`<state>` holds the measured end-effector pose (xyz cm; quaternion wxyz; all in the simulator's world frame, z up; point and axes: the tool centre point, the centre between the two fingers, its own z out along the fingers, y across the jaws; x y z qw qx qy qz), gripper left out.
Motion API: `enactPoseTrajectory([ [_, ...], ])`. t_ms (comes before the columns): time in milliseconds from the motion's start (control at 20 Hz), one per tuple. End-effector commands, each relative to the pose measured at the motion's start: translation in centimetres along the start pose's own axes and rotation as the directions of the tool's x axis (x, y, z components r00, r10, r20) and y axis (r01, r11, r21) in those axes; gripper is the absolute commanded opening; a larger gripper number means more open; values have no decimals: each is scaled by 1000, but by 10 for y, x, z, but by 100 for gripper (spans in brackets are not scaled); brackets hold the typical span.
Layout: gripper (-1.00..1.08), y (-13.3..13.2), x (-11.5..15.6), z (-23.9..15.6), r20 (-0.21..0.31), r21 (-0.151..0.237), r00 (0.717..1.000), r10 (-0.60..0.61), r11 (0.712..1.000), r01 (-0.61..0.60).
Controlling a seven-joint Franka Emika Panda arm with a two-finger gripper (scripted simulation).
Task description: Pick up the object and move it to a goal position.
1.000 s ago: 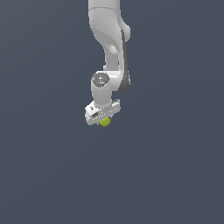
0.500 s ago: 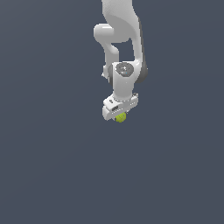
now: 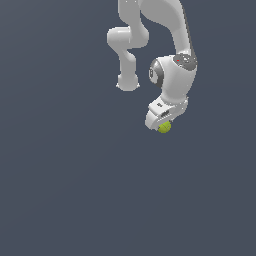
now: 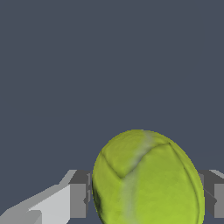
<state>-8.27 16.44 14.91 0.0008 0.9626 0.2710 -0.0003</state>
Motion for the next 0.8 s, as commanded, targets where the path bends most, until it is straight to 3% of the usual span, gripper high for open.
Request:
enactPoseTrajectory([
  [0, -100, -22, 13, -13, -1, 0, 1000, 2, 1000, -2],
  [350, -100, -61, 39, -34, -1, 1, 1000, 2, 1000, -2],
  [750, -100, -68, 46, -38, -1, 1, 1000, 2, 1000, -2],
])
